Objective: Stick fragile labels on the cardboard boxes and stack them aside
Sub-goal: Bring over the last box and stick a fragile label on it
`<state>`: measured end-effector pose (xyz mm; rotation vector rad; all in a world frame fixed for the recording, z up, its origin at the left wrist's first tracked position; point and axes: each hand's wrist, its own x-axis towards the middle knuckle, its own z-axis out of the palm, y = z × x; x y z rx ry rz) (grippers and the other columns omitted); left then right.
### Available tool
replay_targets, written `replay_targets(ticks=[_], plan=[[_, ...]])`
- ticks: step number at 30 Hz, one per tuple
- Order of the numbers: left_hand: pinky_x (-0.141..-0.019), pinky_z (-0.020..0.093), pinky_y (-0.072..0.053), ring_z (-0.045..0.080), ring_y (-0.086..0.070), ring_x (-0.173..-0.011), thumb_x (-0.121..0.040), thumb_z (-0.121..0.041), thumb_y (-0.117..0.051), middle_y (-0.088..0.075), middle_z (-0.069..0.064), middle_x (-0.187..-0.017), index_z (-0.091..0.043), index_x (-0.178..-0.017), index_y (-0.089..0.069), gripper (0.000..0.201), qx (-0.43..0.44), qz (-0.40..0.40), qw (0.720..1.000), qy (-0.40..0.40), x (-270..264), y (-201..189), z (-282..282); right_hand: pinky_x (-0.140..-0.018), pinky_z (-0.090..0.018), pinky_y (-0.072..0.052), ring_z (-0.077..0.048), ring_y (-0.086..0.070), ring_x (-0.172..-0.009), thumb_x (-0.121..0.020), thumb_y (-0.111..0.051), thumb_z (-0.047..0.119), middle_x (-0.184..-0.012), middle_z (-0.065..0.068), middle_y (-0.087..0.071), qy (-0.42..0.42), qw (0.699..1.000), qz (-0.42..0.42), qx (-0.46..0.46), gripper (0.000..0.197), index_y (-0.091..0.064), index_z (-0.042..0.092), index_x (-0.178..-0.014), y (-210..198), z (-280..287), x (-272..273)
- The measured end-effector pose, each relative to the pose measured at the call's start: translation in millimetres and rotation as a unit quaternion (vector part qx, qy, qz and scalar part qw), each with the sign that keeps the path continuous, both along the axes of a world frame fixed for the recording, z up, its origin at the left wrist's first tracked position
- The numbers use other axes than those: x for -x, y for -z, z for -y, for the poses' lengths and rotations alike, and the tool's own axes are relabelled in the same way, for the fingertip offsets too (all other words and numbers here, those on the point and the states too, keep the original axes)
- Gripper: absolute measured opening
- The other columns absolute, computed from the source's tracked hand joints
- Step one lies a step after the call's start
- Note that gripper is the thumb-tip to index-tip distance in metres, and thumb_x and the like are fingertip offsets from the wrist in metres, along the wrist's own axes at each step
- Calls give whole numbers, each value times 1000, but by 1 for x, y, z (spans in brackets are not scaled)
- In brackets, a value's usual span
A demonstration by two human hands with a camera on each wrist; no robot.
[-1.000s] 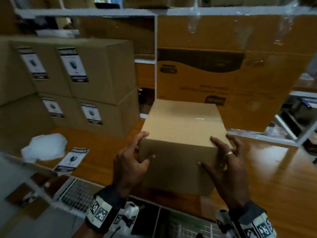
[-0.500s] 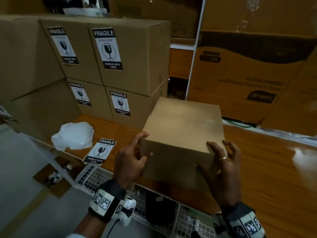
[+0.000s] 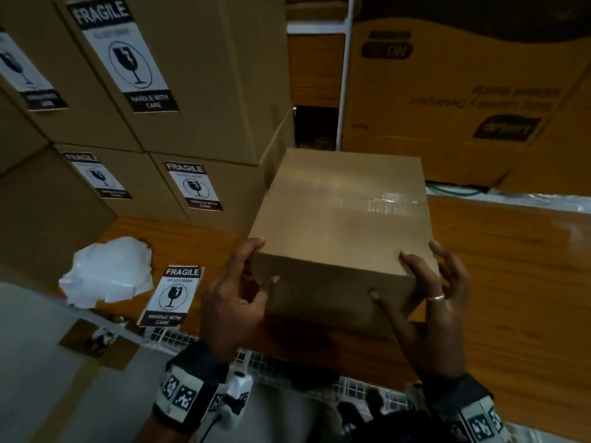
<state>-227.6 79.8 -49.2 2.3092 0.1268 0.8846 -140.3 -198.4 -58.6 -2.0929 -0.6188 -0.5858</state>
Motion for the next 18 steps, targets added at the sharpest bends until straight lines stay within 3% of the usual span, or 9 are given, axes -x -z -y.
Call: replay_targets(ticks=[3,5,8,10,14,16,18], plan=[[-84,11,-56,9,-67,-107,-82,-19,-85,-54,-18,-136,-22,-148,-46,77,-22,-15,999,38,0,1,-13,-111,-63,-38,-43,-30,-146,-81,-88,23,-154,-25,-34,57,997,27,55,66,-55,16,-138,-5,-5,8],[-81,15,-59,10,-68,-105,-86,-24,-81,-52,-16,-140,-24,-152,-40,78,-36,-31,997,67,3,4,-28,-115,-66,-29,-47,-27,-147,-83,-81,30,-152,-29,-37,102,989,58,90,60,-60,9,-135,-9,-11,16],[-76,21,-62,6,-68,-108,-87,-20,-80,-52,-9,-146,-30,-157,-30,86,-27,-49,995,84,11,10,-51,-115,-69,-26,-48,-26,-148,-81,-80,25,-150,-34,-38,95,988,83,93,52,-66,5,-128,-17,-27,26],[-75,20,-61,2,-68,-109,-85,-13,-81,-57,-4,-143,-28,-158,-29,91,6,-63,995,71,18,16,-68,-117,-65,-28,-48,-29,-147,-81,-80,18,-147,-37,-38,66,989,94,88,49,-69,0,-124,-19,-43,33],[-81,16,-57,0,-68,-107,-85,-8,-79,-63,-11,-131,-26,-153,-37,81,97,-71,992,29,36,25,-112,-120,-53,-33,-46,-35,-144,-82,-77,12,-146,-34,-39,12,990,105,97,42,-70,-4,-120,-21,-87,47],[-82,14,-55,-5,-65,-106,-87,-10,-78,-65,-13,-126,-32,-147,-44,73,111,-75,991,10,46,28,-138,-114,-57,-40,-46,-41,-140,-82,-77,11,-144,-34,-43,-5,989,105,103,39,-71,-5,-118,-19,-111,55],[-85,25,-59,-2,-66,-108,-88,-12,-77,-66,-13,-127,-41,-142,-46,69,130,-90,987,-11,57,38,-172,-107,-59,-45,-48,-46,-135,-84,-76,10,-140,-34,-47,-19,989,108,94,36,-72,-3,-117,-15,-142,62]])
